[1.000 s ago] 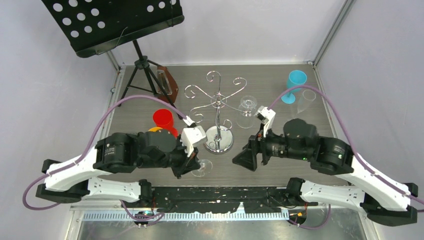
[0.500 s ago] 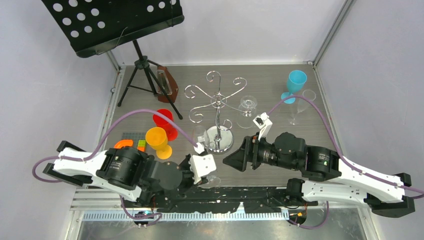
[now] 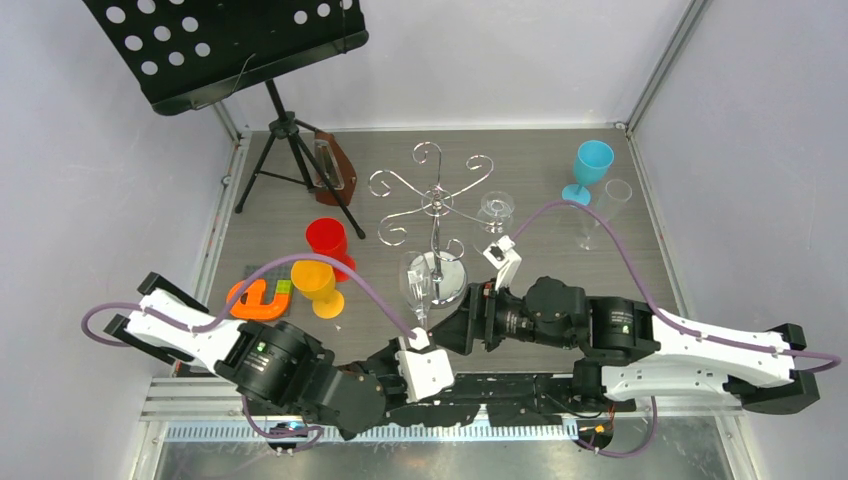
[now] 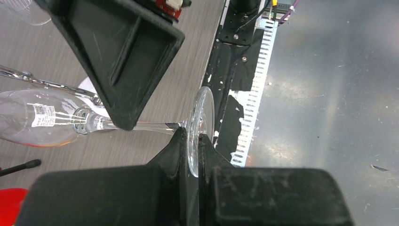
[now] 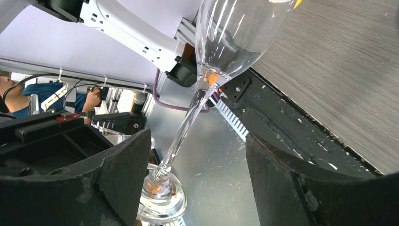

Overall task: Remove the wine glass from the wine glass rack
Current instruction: Place the wine glass at the center of the board.

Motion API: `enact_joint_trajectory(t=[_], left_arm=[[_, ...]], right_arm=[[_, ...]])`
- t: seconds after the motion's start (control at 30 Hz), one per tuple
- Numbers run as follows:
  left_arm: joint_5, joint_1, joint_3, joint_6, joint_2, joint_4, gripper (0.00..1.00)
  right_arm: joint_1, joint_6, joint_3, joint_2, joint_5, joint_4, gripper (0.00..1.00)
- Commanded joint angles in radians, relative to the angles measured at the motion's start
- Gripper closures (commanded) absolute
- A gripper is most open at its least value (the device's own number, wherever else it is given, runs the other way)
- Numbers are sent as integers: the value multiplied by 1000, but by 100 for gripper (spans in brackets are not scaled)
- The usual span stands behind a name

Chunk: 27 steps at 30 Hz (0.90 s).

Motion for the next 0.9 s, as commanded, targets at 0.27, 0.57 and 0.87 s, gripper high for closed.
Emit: enact_joint_trajectory(t=[0.27,0.57,0.87], left_arm=[[-191,-72,-28,15,5,110,100],[-225,-100,-31,8,29,110,100],[-209,-111,-89,-57,11,110,100]], right_arm=[[60,74,-27,74,30,149,22],[72,93,-41,94,25,186,51],[75,117,-94,83,29,223,77]])
